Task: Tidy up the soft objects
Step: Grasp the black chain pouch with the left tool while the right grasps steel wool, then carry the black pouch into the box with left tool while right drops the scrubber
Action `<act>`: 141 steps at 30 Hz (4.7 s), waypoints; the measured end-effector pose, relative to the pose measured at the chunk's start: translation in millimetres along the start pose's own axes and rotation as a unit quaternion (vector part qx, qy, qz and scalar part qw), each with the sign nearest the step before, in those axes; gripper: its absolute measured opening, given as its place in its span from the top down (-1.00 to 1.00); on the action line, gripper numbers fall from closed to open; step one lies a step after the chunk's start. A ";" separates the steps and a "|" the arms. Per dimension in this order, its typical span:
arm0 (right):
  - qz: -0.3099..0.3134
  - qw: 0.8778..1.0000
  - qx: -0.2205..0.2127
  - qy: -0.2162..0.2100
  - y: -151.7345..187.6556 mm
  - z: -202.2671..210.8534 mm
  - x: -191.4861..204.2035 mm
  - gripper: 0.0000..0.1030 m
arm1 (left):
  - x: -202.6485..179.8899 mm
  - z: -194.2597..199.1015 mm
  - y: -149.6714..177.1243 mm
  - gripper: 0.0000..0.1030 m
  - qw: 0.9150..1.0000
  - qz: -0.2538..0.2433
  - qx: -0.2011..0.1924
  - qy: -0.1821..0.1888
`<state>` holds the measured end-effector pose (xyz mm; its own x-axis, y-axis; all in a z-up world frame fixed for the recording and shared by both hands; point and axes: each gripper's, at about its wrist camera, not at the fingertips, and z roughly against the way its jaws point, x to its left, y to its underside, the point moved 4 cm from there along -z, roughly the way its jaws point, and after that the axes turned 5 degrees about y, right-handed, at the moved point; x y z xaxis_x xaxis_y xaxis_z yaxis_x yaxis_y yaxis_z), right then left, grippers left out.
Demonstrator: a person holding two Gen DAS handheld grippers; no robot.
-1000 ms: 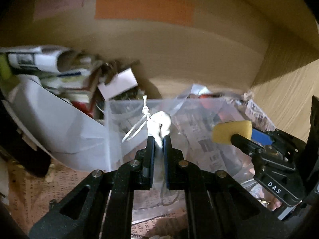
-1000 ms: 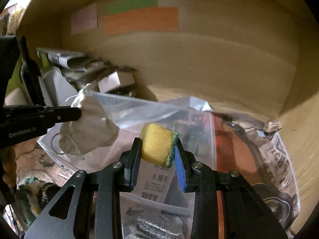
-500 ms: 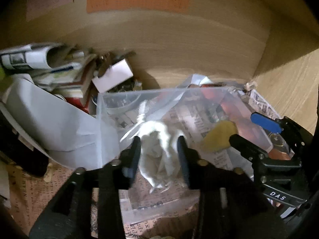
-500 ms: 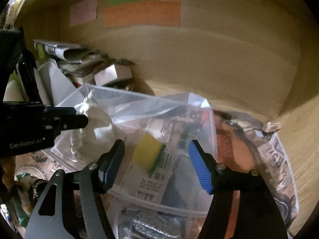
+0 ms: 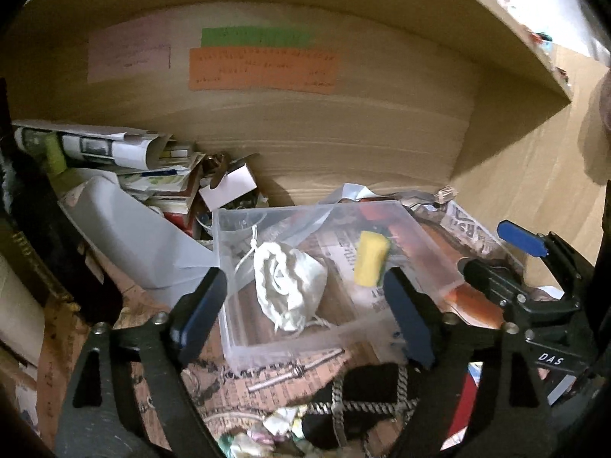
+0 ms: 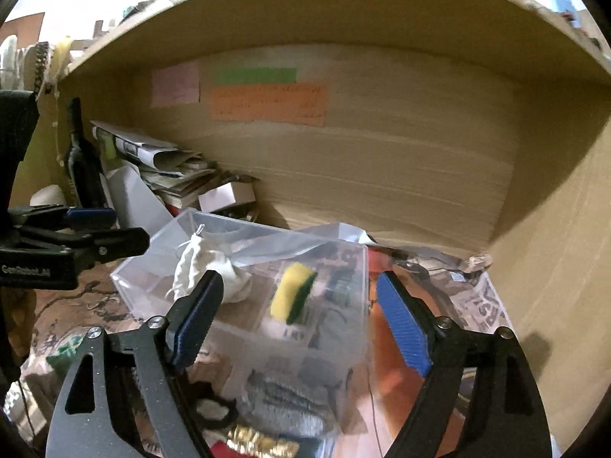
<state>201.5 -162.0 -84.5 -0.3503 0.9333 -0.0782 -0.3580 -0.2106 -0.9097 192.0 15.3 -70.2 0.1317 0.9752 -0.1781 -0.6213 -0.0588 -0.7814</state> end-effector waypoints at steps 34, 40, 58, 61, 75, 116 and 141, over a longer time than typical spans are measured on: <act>-0.033 0.989 0.144 -0.030 98.4 -34.4 -6.2 -0.13 | -43.5 -39.5 95.4 -0.33 0.994 -0.017 0.097 0.047; -0.036 0.989 0.139 -0.036 97.2 -34.0 -6.0 0.22 | -41.9 -29.2 91.4 0.00 0.995 -0.013 0.080 0.050; -0.051 0.996 0.065 -0.027 70.7 14.5 -14.2 0.45 | -35.8 21.7 50.6 0.33 0.998 -0.004 -0.002 0.064; -0.049 0.997 0.045 -0.026 61.3 25.8 -14.0 0.45 | -33.9 32.7 38.5 0.34 0.998 -0.003 -0.025 0.060; -0.060 0.997 -0.016 -0.036 19.6 21.6 -14.2 0.45 | -7.2 43.0 -5.9 0.53 0.996 0.016 -0.077 0.034; -0.084 0.996 -0.004 -0.042 26.1 16.2 -23.4 0.44 | -42.5 26.7 34.1 0.80 0.997 -0.046 -0.013 0.057; -0.016 0.995 0.081 -0.047 24.5 -75.6 10.8 0.43 | 15.3 -78.6 0.6 0.79 0.999 -0.008 0.039 0.008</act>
<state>254.4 -135.1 -138.5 -0.4134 0.9105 -0.0055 -0.5028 -0.2333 -0.8324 254.3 13.4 -120.5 0.1535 0.9723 -0.1762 -0.6768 -0.0264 -0.7357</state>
